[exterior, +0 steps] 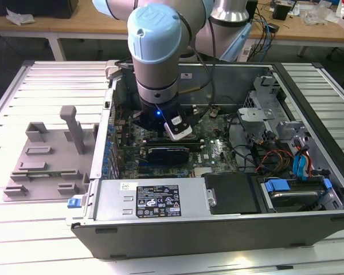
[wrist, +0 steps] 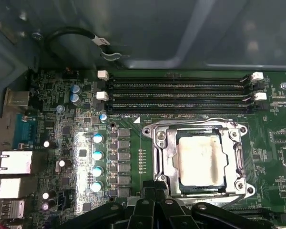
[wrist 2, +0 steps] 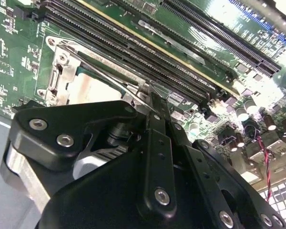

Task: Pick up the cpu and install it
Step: 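Install the second cpu locking lever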

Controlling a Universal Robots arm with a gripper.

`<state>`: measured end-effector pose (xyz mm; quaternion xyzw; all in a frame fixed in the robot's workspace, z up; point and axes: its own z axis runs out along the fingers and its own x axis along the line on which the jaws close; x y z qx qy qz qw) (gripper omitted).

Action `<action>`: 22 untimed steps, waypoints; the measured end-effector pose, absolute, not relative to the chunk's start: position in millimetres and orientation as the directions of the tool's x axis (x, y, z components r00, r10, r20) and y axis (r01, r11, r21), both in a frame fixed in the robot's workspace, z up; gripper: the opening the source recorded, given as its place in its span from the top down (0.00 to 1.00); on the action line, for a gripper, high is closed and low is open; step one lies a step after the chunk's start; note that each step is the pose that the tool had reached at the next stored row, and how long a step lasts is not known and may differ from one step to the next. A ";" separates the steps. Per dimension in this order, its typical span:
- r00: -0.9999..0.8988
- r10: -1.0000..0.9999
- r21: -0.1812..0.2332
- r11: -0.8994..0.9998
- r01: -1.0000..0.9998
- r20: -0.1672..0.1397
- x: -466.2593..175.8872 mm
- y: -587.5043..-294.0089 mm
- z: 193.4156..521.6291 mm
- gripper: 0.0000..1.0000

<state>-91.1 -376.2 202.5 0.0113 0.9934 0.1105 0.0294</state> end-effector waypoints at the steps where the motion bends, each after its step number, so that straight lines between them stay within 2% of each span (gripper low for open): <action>1: -0.998 0.029 0.220 0.975 0.016 -0.056 -91.1 -376.2 204.9 0.89; 7: -0.998 0.030 0.220 0.975 0.017 -0.054 -88.2 -376.2 251.0 0.89; 8: -0.999 0.031 0.211 0.977 0.021 -0.044 -81.2 -376.2 253.2 0.89; 10: -0.999 0.032 0.193 0.981 0.026 -0.026 -72.2 -376.2 253.2 0.89; 12: -0.999 0.032 0.156 0.987 0.034 0.015 -56.4 -376.3 253.2 0.89; 13: -0.999 0.032 0.155 0.987 0.035 0.022 -54.3 -377.2 253.2 0.89; 18: -0.999 0.032 0.154 0.987 0.038 0.039 -51.7 -384.8 249.7 0.89; 22: -0.999 0.032 0.155 0.987 0.038 0.039 -51.7 -384.9 238.6 0.89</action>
